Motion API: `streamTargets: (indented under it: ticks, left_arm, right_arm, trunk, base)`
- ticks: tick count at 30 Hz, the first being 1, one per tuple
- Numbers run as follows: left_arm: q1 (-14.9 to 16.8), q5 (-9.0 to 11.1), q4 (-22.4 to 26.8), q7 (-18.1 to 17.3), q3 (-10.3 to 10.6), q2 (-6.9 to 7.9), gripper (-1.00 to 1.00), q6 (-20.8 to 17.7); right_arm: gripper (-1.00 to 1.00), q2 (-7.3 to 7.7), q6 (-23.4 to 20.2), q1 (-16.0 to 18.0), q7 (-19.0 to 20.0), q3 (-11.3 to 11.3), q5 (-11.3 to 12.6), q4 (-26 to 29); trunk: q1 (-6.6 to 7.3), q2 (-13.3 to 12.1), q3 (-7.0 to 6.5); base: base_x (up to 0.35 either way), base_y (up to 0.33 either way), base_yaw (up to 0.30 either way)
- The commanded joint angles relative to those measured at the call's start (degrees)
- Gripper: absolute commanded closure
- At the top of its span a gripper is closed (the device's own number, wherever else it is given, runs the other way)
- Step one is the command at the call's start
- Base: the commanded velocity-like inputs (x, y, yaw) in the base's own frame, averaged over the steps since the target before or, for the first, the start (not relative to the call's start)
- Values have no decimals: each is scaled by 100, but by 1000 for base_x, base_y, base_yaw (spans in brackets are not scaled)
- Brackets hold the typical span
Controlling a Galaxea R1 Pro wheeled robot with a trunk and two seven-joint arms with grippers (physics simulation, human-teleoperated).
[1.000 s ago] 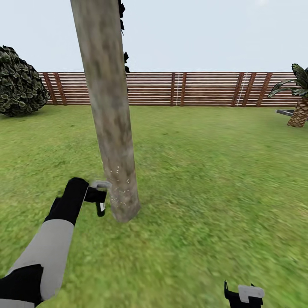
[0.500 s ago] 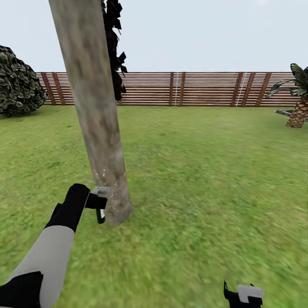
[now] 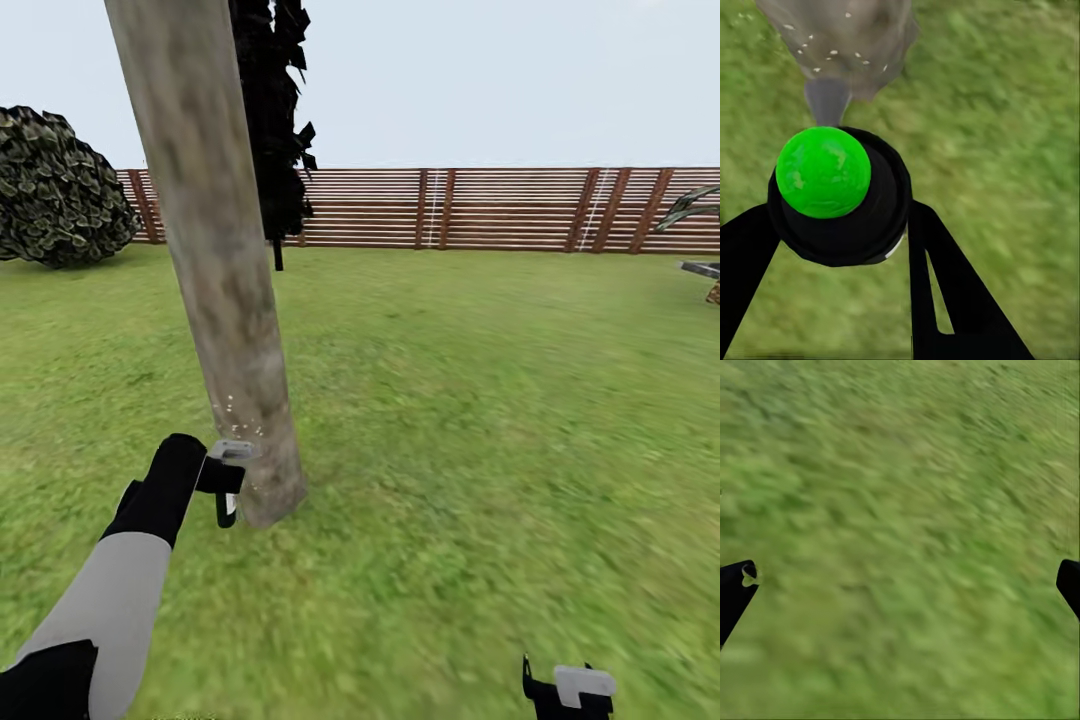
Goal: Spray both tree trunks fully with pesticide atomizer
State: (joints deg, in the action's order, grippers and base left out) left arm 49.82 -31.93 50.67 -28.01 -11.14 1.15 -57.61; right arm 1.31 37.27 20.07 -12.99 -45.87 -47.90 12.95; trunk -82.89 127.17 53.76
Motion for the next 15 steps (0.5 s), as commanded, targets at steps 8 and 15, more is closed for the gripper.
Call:
streamTargets:
  ticks: [8,15]
  left_arm:
    - [9,-42,13,-38,-20,-53,100,-13]
    - [10,-41,13,-38,-224,-53,100,-8]
  right_arm:
    - [-100,3,17,5,-37,-27,-69,-4]
    - [-100,5,17,5,-37,-27,-70,-3]
  trunk:
    - [0,2,5]
    - [0,2,5]
  base:
    - [165,-242,48]
    - [208,-206,0]
